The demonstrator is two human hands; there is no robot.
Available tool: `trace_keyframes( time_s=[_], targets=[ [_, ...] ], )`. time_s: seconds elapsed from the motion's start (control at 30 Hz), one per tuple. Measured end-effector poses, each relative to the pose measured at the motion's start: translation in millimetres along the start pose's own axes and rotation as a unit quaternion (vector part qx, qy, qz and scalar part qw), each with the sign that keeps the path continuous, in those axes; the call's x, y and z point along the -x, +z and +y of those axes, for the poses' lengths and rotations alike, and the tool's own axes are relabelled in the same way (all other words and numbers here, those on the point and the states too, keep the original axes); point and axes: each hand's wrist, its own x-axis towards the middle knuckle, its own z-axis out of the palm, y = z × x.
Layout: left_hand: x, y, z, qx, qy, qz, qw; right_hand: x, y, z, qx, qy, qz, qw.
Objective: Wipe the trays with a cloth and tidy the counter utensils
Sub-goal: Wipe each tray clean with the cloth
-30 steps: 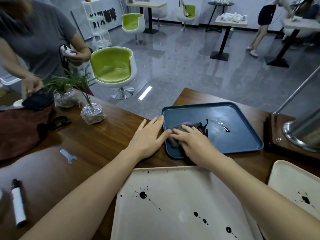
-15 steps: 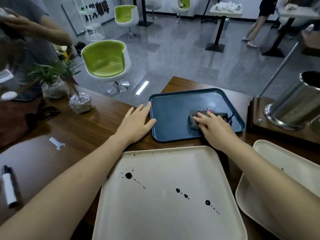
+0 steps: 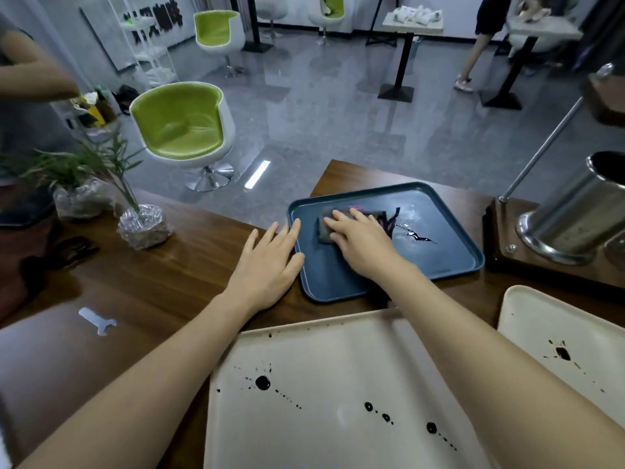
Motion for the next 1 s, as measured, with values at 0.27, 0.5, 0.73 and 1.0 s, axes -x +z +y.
trace_keyframes(
  time_s=[0.27,0.5,0.73,1.0],
  targets=[
    [-1,1,0,-0.004,0.002,-0.002,1.0,0,10,-31,0.001,-0.026,0.03,0.999],
    [1,-3,1,0.009,-0.006,-0.007,1.0,68,-8,10,-0.054,-0.004,-0.025,0.998],
    [-1,0,2,-0.005,-0.009,-0.002,1.0,76,-13,2,0.031,0.019,0.035,0.999],
    [-4,-1,0,-0.006,-0.014,-0.012,1.0,92,-6,-10,-0.022,-0.039,-0.019,0.999]
  ],
)
